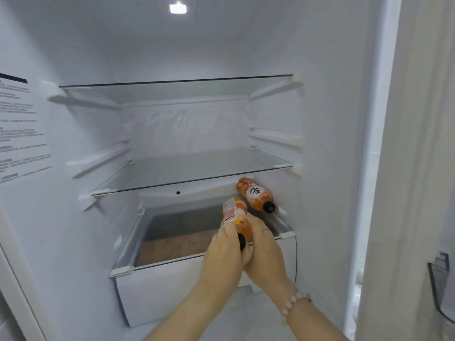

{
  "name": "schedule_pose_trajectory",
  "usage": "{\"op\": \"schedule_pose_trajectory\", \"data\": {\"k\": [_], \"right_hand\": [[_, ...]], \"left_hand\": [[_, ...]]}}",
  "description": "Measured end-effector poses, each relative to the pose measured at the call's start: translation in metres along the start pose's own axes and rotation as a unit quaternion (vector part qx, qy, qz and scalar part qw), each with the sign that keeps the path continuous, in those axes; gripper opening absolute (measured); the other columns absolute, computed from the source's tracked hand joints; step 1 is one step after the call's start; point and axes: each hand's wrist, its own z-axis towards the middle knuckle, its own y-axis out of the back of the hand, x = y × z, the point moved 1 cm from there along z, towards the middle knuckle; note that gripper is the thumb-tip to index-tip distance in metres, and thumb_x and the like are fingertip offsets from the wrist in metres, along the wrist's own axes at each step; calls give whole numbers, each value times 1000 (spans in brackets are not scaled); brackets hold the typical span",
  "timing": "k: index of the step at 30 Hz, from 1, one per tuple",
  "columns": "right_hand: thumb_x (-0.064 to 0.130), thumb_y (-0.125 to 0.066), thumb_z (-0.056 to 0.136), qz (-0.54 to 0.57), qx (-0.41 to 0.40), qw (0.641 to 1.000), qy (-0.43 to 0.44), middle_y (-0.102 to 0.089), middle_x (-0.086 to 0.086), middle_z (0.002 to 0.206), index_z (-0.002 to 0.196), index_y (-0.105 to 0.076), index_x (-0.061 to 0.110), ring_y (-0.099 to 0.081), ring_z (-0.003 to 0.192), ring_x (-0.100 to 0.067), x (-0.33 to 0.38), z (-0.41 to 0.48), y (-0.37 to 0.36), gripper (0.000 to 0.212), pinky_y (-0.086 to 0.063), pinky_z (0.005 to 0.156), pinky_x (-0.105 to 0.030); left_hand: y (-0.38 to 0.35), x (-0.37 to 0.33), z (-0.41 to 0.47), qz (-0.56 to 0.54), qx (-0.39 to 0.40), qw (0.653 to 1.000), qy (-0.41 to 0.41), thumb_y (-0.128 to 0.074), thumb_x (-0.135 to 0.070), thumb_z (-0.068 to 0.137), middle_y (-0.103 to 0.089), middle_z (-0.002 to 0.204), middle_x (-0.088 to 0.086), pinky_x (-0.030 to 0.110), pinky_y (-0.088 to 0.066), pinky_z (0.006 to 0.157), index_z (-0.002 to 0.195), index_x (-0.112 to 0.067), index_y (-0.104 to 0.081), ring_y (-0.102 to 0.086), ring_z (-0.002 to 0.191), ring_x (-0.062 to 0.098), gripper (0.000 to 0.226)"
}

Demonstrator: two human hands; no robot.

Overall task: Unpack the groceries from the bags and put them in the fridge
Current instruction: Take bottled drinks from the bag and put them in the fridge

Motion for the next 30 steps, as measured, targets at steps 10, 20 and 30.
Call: {"op": "schedule_pose_trajectory", "data": {"k": [10,20,30], "right_hand": [[25,-53,90,-135,63,989,-22,-8,9,155,149,-13,22,-19,139,-4,-17,-15,23,71,-34,100,-13],[28,-79,61,-152,36,987,-39,-47,0,140,130,-50,18,-49,127,-18,-52,-35,21,76,-48,93,-24],[42,-80,21,-227,44,973,-19,-65,8,114,113,-50,26,-66,101,-7,-52,-34,12,98,-50,79,-15]], "left_hand": [[-20,8,60,75,53,995,38,-49,-30,95,-64,110,6,20,-41,65,128,-11,-36,-65,92,21,40],[-59,19,98,38,78,994,71,-58,-28,89,-62,111,10,35,-49,77,122,-13,-41,-62,98,29,39],[-75,26,110,22,69,993,92,-55,-21,91,-61,110,11,28,-46,68,122,-13,-38,-64,92,26,36]]}}
